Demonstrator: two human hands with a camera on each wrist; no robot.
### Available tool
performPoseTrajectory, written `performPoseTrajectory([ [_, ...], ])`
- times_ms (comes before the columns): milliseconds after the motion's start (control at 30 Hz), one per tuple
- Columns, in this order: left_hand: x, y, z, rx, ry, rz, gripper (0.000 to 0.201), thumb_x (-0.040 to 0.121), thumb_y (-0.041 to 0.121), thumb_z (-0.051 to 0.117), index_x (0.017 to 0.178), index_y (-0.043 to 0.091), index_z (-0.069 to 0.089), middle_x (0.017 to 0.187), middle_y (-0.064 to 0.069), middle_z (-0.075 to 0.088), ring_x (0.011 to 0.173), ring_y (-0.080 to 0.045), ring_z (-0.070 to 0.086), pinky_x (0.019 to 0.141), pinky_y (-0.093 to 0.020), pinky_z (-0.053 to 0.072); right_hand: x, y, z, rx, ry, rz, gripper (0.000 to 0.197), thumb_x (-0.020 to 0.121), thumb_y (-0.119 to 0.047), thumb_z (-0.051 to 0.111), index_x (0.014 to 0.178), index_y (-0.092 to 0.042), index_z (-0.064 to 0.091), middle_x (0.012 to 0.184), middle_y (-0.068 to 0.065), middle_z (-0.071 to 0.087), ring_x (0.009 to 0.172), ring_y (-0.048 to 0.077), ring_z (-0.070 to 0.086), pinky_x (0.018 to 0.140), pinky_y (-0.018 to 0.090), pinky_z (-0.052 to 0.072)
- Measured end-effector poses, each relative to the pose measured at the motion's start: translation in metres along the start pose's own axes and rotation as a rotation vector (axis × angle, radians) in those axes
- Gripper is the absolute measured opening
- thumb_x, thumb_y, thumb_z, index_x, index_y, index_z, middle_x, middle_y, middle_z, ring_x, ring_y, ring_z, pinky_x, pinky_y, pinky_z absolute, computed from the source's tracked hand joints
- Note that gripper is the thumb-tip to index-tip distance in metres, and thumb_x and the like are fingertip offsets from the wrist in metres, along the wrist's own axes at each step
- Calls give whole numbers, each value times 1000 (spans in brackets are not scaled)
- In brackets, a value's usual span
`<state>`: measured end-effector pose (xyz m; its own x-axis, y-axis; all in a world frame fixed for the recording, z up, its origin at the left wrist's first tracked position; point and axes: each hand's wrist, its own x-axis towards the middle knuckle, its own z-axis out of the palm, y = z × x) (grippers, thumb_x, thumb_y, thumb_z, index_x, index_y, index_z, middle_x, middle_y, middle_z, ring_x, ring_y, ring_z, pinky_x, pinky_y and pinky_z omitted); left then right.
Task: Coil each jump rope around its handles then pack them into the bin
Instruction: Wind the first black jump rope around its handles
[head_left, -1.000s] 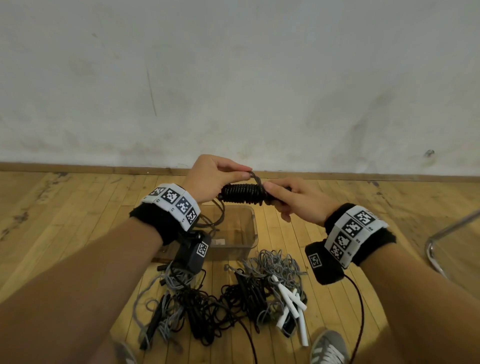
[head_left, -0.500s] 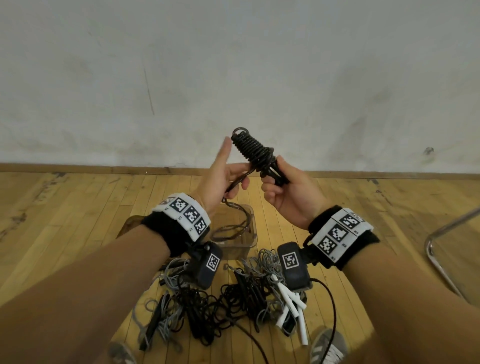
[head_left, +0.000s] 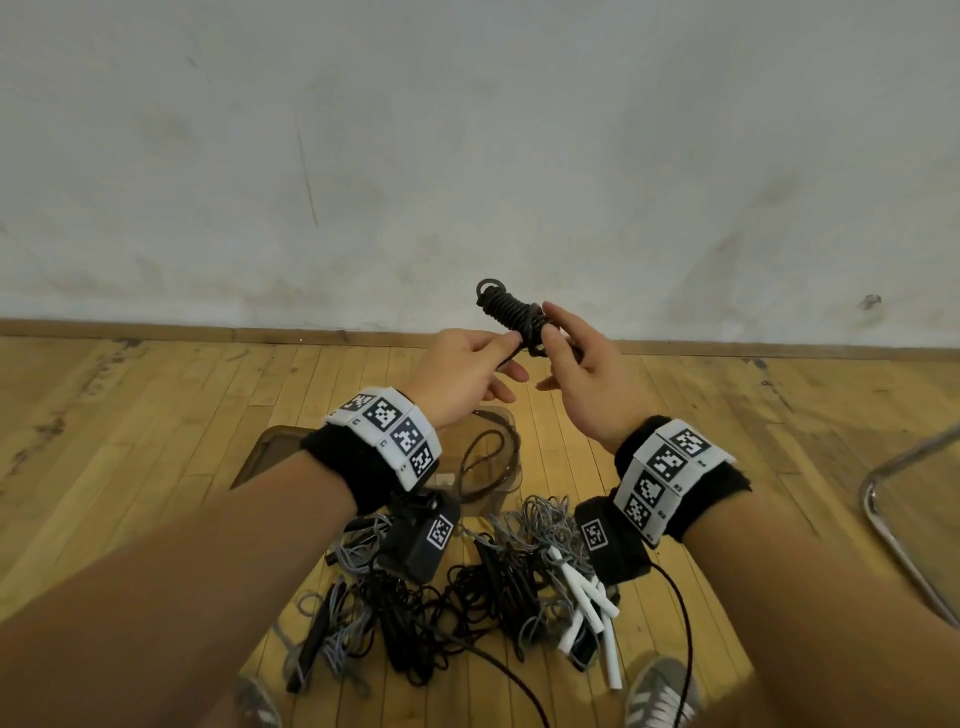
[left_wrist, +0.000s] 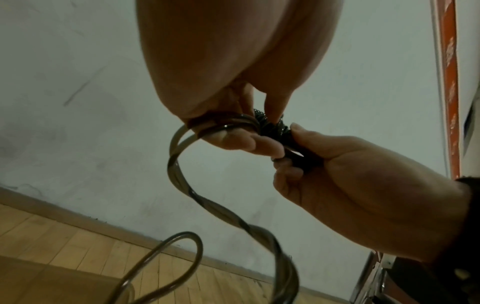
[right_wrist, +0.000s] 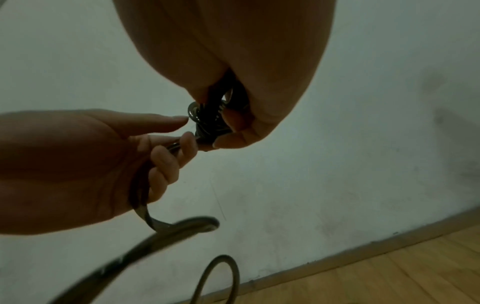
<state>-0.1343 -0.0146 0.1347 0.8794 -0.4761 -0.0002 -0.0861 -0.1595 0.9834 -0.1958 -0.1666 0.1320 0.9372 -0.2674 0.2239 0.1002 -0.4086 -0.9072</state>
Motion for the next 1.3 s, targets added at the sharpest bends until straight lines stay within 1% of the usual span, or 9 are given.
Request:
performPoseTrajectory([
  [133, -3, 3, 3, -33, 43, 17, 32, 104, 42, 54, 110, 19, 74, 83, 0, 78, 62, -13, 70, 61, -21, 51, 1, 4, -7, -268, -8, -39, 55, 108, -36, 44, 159, -19, 30, 136, 4, 57, 111, 17, 63, 90, 23, 50],
  [233, -4, 4, 3, -56, 69, 11, 36, 102, 49, 54, 109, 21, 74, 82, -1, 79, 61, -14, 70, 54, -17, 47, -1, 5, -12, -395, -31, -45, 57, 107, -35, 44, 159, -17, 28, 131, 5, 53, 116, 17, 54, 99, 28, 42],
  [333, -3, 4, 1, -62, 123, -8, 40, 99, 55, 56, 106, 21, 75, 76, -3, 78, 57, -15, 68, 48, -15, 43, -4, 4, -11, -405, -66, -65, 54, 106, -32, 49, 156, -19, 34, 126, 0, 51, 111, 10, 50, 97, 24, 40],
  [467, -1, 1, -1, -36, 176, 3, 41, 96, 56, 61, 96, 19, 78, 68, -3, 75, 49, -12, 60, 60, -24, 47, -4, 1, -8, -279, -63, -99, 45, 99, -28, 63, 142, -27, 48, 119, -2, 62, 105, 10, 62, 92, 29, 51],
  [567, 1, 1, -2, -66, 161, 15, 45, 96, 54, 62, 94, 12, 79, 63, 0, 69, 49, -11, 54, 62, -27, 45, -6, -8, -9, -38, -54, 3, 40, 95, -21, 69, 132, -26, 53, 103, -1, 65, 90, 15, 68, 81, 28, 59],
  [800, -2, 4, -1, -108, 97, 23, 41, 98, 49, 61, 99, 11, 78, 63, 1, 66, 51, -10, 55, 52, -15, 41, -7, -11, -11, 390, -175, 255, 36, 101, -27, 60, 137, -20, 55, 112, 16, 74, 94, 32, 74, 88, 44, 61],
  [900, -4, 5, -1, -89, 78, 53, 38, 99, 45, 60, 98, 11, 77, 66, -2, 69, 58, -8, 62, 55, -12, 44, -8, -10, -14, 342, -221, 201, 31, 104, -27, 54, 130, -11, 61, 109, 16, 76, 99, 32, 73, 90, 41, 59],
  [1033, -4, 5, -2, 6, 69, 87, 40, 98, 50, 58, 95, 15, 79, 68, 1, 70, 70, -15, 63, 79, -37, 52, -8, -9, -16, 284, -217, 139, 32, 104, -23, 54, 133, -10, 57, 106, 18, 74, 85, 25, 73, 84, 39, 62],
  [1300, -5, 5, -9, 110, 62, 109, 17, 99, 29, 65, 113, 23, 75, 62, 8, 66, 50, -5, 50, 54, -15, 45, -3, 4, -26, -76, -81, 14, 41, 103, -24, 57, 142, -17, 47, 106, 4, 70, 76, 16, 73, 76, 35, 63],
])
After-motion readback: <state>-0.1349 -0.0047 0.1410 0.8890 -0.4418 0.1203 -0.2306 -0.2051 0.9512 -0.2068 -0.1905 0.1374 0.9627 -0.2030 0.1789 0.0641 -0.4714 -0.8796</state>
